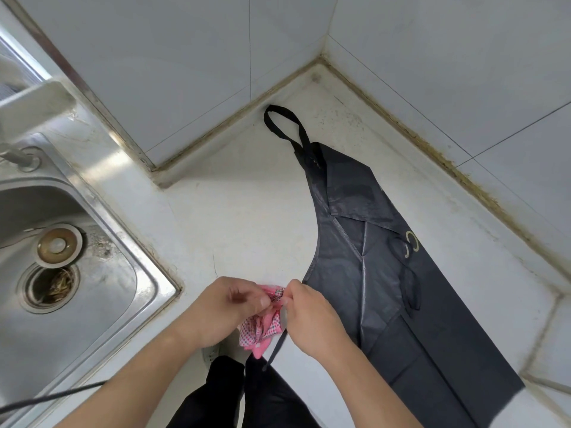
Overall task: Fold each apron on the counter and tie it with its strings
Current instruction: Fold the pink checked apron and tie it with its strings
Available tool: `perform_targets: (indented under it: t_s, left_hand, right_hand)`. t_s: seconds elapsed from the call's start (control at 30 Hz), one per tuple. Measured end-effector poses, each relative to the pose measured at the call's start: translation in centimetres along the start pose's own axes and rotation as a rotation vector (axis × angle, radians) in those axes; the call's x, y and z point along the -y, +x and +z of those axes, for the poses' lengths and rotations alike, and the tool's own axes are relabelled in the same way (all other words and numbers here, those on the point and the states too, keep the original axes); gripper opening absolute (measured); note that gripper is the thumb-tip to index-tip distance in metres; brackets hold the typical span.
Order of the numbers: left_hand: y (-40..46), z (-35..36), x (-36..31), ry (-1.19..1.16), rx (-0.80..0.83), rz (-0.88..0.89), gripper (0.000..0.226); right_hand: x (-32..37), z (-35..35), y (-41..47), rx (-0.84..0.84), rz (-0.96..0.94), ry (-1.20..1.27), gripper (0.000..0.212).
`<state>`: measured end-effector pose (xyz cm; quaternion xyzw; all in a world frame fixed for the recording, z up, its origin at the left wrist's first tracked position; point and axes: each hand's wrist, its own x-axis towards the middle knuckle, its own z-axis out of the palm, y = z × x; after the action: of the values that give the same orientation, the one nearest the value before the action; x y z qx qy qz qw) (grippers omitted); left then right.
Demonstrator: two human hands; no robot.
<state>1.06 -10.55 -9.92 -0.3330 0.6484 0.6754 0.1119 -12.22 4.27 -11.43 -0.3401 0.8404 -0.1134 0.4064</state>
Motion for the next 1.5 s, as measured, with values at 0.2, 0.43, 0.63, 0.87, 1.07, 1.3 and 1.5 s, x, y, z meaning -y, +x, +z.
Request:
perform_targets:
  t_s: [0.2, 0.43, 0.63, 0.87, 1.07, 1.3, 1.5]
  left_hand:
    - [1.2, 1.9, 1.3, 0.324, -0.159, -0.011, 0.018]
    - [1.8, 2.0, 1.1, 0.484, 0.047, -0.042, 0.024]
    - [1.9, 1.3, 1.8, 0.316, 0.056, -0.063, 0.028]
    - [1.9, 1.5, 2.2, 0.033, 0.003, -0.136, 0.039]
    - [2.1, 1.1, 2.5, 0.056, 0.023, -0.136, 0.042]
    - [2.0, 0.7, 2.2, 0.057, 0.018, -0.152, 0.039]
    - [1.2, 0.6, 1.6, -0.069, -0.026, -0.117, 0.026]
  right_hand:
    - [-0.6, -0.1, -0.2, 0.068, -0.020, 0.055, 0.015]
    - [1.0, -1.1, 0.4, 0.038, 0.098, 0.346, 0.021]
    - [1.5, -0.4, 0.3, 0.098, 0.308, 1.154, 0.023]
    - [0.7, 0.5, -0.1, -0.097, 0.079, 0.857, 0.044]
    - [0.2, 1.9, 0.3, -0.202, -0.149, 0.337, 0.022]
    - [0.0, 2.5, 0.8, -0.218, -0.194, 0.202, 0.025]
    - [-0.2, 1.7, 1.1, -0.121, -0.158, 0.234, 0.026]
